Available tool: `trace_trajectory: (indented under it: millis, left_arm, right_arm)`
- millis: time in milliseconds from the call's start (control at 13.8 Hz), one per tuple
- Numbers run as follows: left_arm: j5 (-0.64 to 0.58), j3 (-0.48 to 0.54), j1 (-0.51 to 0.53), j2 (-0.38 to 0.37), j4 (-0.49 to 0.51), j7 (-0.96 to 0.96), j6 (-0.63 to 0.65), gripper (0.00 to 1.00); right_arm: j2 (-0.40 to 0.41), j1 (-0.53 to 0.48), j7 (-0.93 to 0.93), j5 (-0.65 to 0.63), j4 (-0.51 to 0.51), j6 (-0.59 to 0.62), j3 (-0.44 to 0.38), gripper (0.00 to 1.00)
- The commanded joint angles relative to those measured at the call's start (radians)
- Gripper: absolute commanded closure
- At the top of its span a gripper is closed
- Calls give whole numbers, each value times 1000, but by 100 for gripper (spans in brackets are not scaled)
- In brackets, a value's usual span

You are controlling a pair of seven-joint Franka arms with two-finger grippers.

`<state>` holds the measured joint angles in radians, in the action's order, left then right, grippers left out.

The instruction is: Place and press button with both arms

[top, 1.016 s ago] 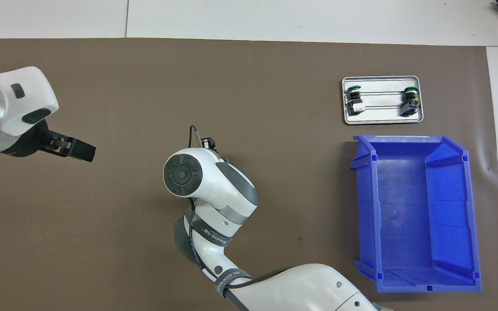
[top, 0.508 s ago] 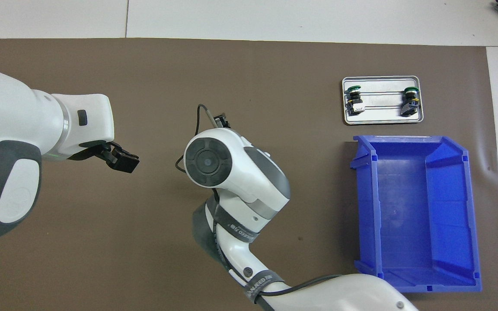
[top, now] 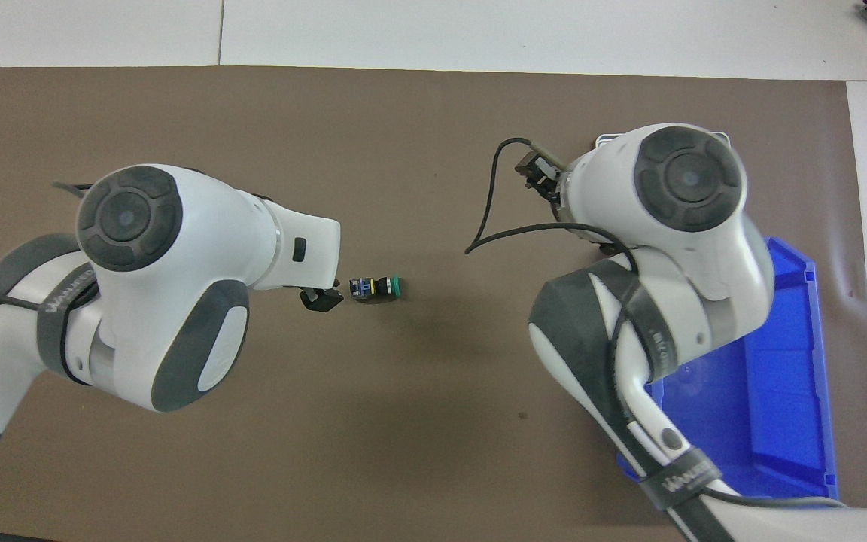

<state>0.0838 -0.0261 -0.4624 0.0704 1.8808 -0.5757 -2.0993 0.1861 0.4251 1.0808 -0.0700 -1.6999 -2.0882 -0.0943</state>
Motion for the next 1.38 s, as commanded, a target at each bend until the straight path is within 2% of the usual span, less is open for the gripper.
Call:
trace_trajectory:
  millis: [0, 218, 363, 508, 653, 943, 1306]
  left_arm:
    - [10, 18, -54, 19, 8, -65, -33, 5]
    - [8, 18, -91, 40, 9, -148, -53, 1]
    - [8, 20, -123, 81, 9, -147, -97, 1]
    - [8, 20, -137, 124, 8, -145, -139, 1]
    - [7, 21, -148, 160, 6, -145, -166, 0]
    - [-6, 21, -177, 258, -5, -150, -246, 0]
    - [-7, 23, -171, 299, -2, -165, -286, 0]
  right_arm:
    - [-92, -144, -342, 56, -35, 74, 15, 0]
    - [-151, -250, -605, 59, -20, 161, 13, 0]
    - [-186, -261, -637, 58, -3, 212, 1, 0]
    - [-191, -301, -714, 59, 70, 342, 1, 0]
    - [-224, -328, -794, 61, 74, 434, -1, 0]
    - [-260, -405, -869, 61, 20, 467, 1, 0]
    - [-275, -430, -911, 62, 29, 501, 2, 0]
